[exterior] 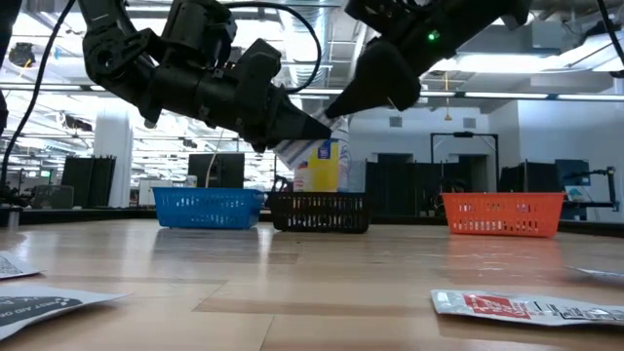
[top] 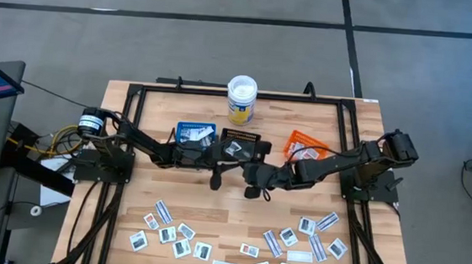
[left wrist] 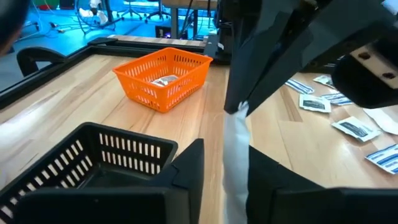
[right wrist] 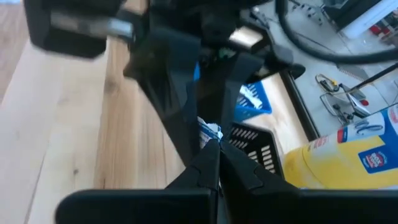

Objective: Pick & Place First Aid Supplies
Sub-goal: Put the blue bandage into the blue bin

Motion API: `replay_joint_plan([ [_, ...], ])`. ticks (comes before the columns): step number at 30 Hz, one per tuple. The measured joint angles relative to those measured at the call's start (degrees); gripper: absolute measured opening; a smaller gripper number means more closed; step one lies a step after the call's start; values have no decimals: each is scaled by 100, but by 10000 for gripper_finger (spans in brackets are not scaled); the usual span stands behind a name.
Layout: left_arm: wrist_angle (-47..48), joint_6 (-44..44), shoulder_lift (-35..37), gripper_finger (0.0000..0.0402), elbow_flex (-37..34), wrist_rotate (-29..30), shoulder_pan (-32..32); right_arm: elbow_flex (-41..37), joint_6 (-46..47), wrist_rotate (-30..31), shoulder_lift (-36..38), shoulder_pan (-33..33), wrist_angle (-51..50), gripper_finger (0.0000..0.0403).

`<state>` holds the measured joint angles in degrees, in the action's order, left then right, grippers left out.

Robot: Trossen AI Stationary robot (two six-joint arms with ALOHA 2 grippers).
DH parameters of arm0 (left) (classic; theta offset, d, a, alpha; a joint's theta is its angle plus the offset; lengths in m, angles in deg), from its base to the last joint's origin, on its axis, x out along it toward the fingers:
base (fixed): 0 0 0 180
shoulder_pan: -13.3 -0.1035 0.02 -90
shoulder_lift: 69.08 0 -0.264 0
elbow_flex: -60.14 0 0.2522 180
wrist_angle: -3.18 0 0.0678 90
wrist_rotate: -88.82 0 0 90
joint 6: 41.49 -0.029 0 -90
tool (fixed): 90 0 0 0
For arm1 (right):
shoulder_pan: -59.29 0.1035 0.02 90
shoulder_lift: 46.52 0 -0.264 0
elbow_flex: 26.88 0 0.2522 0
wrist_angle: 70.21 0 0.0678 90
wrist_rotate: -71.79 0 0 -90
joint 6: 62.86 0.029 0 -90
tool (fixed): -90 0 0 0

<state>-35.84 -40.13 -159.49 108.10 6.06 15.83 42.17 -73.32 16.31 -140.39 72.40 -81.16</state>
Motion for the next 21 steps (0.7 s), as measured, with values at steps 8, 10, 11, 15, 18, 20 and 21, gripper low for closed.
replay_joint_plan([
  [8, 3, -5, 0, 7, 0, 0, 2, 0, -2, -15, 0, 1, 71, 1],
  [10, 12, -7, 0, 7, 0, 0, 2, 2, -2, -20, 0, 5, 35, 1],
  [11, 16, -6, 0, 7, 0, 0, 2, 0, -2, -20, 0, 3, 23, 1],
  [15, 28, -8, 0, 6, 0, 0, 2, 2, -89, -20, 0, 5, 1, 1],
  [18, 30, -5, 0, 7, -1, 0, 0, 4, -241, -20, 0, 44, -99, 3],
  [20, 39, -8, 0, 8, -2, 1, 2, 0, -297, -9, 0, 82, -195, 12],
  [21, 44, -7, 0, 8, -2, 0, 2, 0, -299, -7, 0, 101, -193, 19],
])
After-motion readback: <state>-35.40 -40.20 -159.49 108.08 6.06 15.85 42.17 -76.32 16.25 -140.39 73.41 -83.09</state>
